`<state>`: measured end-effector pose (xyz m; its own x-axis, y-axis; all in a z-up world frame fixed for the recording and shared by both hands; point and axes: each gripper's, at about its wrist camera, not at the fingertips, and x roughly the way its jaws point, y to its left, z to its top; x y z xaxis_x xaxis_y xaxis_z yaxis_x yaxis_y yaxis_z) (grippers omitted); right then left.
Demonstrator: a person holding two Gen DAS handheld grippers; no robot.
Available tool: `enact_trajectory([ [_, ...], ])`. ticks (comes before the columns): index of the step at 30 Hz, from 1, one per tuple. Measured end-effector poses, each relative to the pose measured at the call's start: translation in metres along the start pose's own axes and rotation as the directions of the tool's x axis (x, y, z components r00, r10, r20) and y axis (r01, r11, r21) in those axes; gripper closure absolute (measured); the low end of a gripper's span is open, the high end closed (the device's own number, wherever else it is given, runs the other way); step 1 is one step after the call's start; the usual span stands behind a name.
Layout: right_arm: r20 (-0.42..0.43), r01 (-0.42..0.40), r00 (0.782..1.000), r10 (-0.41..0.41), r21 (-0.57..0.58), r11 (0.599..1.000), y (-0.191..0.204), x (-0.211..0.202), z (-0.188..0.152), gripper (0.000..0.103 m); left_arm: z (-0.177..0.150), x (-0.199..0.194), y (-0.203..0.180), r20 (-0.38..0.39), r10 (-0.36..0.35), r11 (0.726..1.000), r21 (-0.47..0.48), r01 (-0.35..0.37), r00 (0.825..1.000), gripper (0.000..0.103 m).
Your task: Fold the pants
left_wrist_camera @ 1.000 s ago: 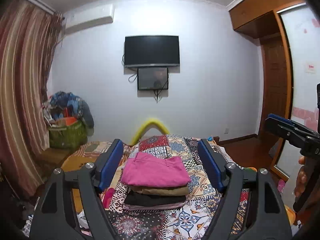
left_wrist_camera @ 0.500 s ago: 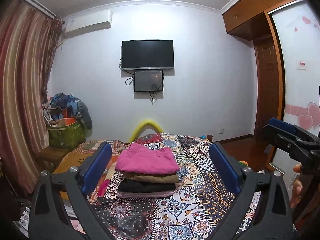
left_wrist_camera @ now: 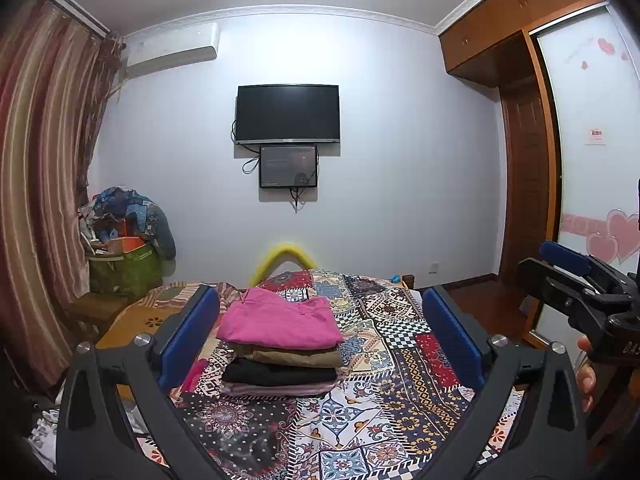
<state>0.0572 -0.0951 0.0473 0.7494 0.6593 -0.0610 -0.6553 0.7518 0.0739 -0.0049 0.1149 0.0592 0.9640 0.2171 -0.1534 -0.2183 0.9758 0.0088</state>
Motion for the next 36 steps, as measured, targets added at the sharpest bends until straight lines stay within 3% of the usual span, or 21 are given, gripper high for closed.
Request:
enact_trajectory([
  [36, -0.011, 0.012, 1.000, -0.012, -0.007, 1.000, 0.0043, -0.0035, -0.0023, 0.000, -0.0046, 0.0079, -0.0018, -0.014, -0.017, 1.000, -0.017, 0.017, 1.000, 0.000],
])
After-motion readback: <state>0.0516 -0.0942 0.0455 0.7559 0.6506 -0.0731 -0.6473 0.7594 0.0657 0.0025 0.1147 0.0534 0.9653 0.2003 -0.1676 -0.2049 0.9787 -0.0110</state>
